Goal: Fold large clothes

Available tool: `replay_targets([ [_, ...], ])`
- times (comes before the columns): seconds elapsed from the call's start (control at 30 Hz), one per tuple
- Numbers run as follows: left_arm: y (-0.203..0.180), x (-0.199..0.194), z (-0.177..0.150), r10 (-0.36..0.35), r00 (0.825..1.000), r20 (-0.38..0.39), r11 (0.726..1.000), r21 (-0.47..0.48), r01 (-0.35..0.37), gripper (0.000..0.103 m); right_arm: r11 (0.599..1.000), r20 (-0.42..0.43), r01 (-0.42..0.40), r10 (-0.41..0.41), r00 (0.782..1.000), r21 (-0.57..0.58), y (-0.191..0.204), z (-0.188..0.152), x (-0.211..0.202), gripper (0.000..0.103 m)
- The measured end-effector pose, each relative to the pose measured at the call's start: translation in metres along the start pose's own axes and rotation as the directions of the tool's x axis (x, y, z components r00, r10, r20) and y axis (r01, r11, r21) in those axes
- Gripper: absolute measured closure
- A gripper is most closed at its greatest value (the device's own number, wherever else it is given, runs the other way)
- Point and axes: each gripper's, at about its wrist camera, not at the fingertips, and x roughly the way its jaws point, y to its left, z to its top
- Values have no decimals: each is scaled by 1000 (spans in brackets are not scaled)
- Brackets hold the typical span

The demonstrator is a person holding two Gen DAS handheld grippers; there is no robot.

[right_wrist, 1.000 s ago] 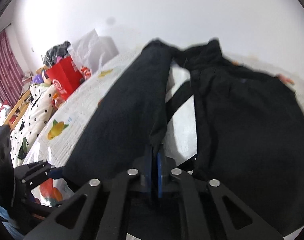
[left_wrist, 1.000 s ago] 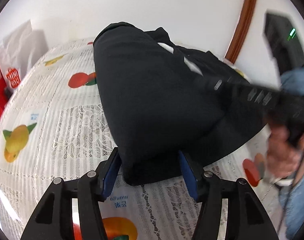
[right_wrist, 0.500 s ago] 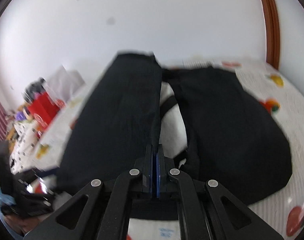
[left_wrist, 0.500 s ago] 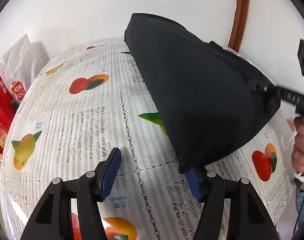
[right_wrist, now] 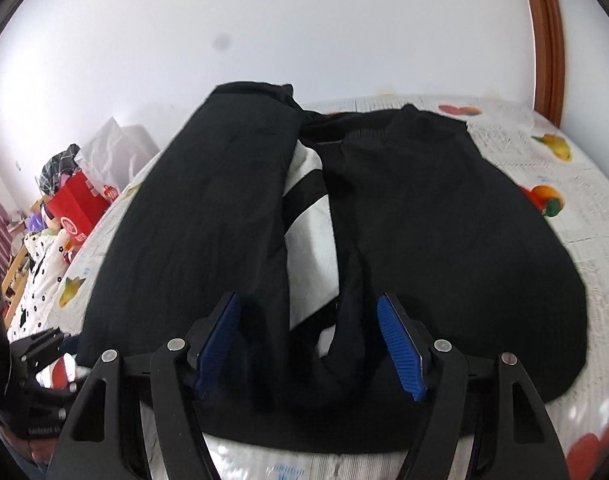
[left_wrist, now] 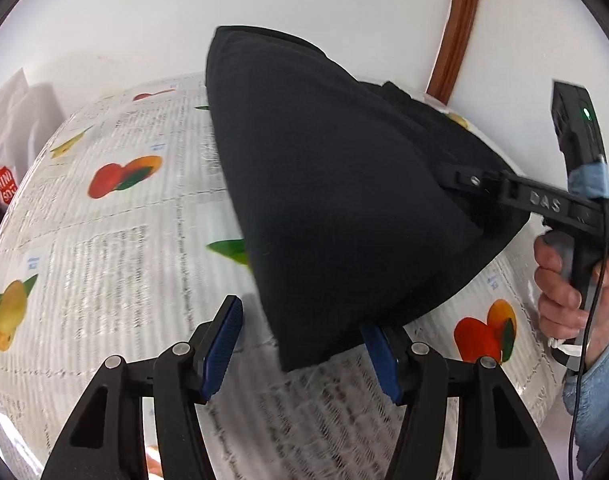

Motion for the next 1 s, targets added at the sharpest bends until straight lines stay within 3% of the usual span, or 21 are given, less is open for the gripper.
replay_targets([
  [0.03, -4, 2, 1, 6, 1000, 0, 1000, 7, -6, 44, 1000, -3, -5, 5, 1000, 7, -1, 1, 3, 34],
  [0.1, -9, 6, 2, 30, 1000, -10, 999, 15, -30, 43, 1000, 1, -19, 19, 1000, 4, 1, 4, 7, 49],
  [0.17, -14, 8, 3, 62, 998, -14, 998, 26, -61, 43, 1000, -9, -18, 18, 1000, -22, 7, 5, 10, 76],
  [0.23, -17, 10, 3, 87, 996, -14, 996, 31, -87, 43, 998, -3, -5, 5, 1000, -65, 15, 6, 8, 93],
  [0.33, -19, 10, 2, 102, 995, -6, 994, 27, -102, 43, 998, 46, -45, 48, 998, -53, 10, 12, -10, 98],
  [0.47, -19, 11, 4, 109, 994, -12, 994, 24, -109, 42, 994, 200, -93, 80, 977, 55, -18, 17, -58, 99],
  [0.53, -18, 11, 5, 111, 994, -19, 994, 25, -111, 42, 994, 248, -67, 45, 968, 82, -32, 14, -73, 99],
  [0.6, -18, 12, 6, 110, 994, -22, 994, 23, -110, 42, 994, 229, -5, -20, 973, 108, -44, 6, -71, 99],
  [0.7, -19, 12, 6, 117, 993, -17, 993, 34, -116, 41, 989, 140, 42, -62, 988, 144, -59, -8, -50, 99],
  [0.8, -22, 11, 6, 113, 994, -15, 993, 43, -112, 41, 989, 111, 77, -91, 990, 125, -57, -18, -43, 95],
  [0.87, -25, 9, 8, 80, 997, -6, 996, 37, -79, 42, 991, 108, 80, -92, 990, 107, -55, -17, -48, 90],
  [0.97, -30, 8, 12, 29, 1000, 8, 999, 30, -29, 42, 993, 91, 53, -63, 994, 106, -56, -14, -46, 59],
  [1.0, -34, 12, 16, 24, 1000, 3, 999, 31, -24, 42, 993, 88, 46, -55, 995, 105, -56, -13, -44, 58],
])
